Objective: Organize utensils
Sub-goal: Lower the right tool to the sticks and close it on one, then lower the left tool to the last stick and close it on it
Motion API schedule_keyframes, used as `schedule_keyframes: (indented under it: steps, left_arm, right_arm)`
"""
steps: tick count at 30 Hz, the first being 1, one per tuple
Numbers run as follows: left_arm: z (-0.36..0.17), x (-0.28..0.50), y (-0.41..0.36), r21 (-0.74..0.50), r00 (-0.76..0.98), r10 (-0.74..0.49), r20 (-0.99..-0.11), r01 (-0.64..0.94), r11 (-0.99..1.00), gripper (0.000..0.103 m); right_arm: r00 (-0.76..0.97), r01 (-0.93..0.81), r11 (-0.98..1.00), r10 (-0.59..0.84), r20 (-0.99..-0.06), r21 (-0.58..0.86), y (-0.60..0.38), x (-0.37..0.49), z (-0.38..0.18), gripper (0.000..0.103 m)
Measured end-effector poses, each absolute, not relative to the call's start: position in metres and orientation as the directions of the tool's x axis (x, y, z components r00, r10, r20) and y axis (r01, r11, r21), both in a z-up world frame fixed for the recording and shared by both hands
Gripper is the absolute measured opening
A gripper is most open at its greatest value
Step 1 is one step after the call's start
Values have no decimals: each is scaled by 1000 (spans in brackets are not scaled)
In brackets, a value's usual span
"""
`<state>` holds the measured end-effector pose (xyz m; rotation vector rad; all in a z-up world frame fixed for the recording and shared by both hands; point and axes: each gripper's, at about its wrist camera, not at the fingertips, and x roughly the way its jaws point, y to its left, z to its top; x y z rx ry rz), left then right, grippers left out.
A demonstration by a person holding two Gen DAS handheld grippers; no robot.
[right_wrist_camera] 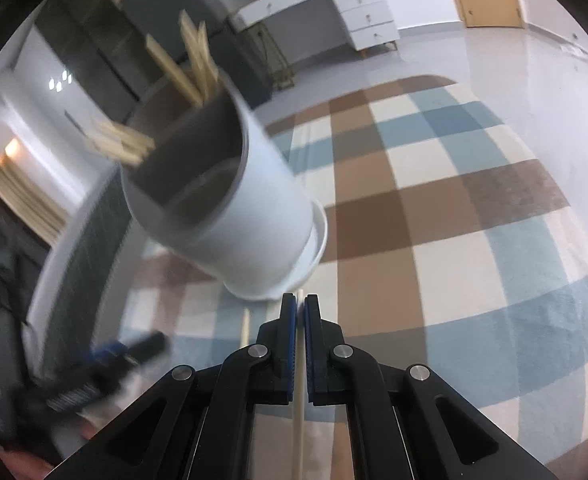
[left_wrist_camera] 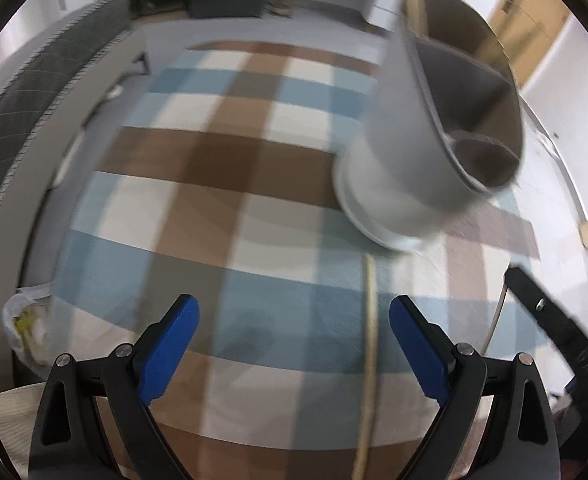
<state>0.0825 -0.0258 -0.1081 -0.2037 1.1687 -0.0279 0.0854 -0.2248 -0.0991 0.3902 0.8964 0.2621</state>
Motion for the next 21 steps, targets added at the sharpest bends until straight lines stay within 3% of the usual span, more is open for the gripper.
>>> schedule_keyframes:
  steps: [8, 12, 16, 21]
  left_arm:
    - [-123, 96, -58, -145, 331, -133, -934, -12, 989, 91]
    - [-131, 108, -71, -117, 327, -114, -938, 11, 993, 80]
    - [-141, 114, -82, -97, 303, -103, -947, 36, 995, 60]
    - [-146, 112, -93, -21, 299, -44, -953, 78, 997, 58]
  right_arm:
    - [636, -53, 872, 405, -657, 486, -242, 86, -76, 3]
    - [651, -50, 873, 398, -647, 486, -249, 85, -72, 3]
    - [656, -50, 877, 389, -646, 477, -249, 87, -70, 3]
    - [660, -47, 882, 379, -648, 468, -248, 90, -70, 3]
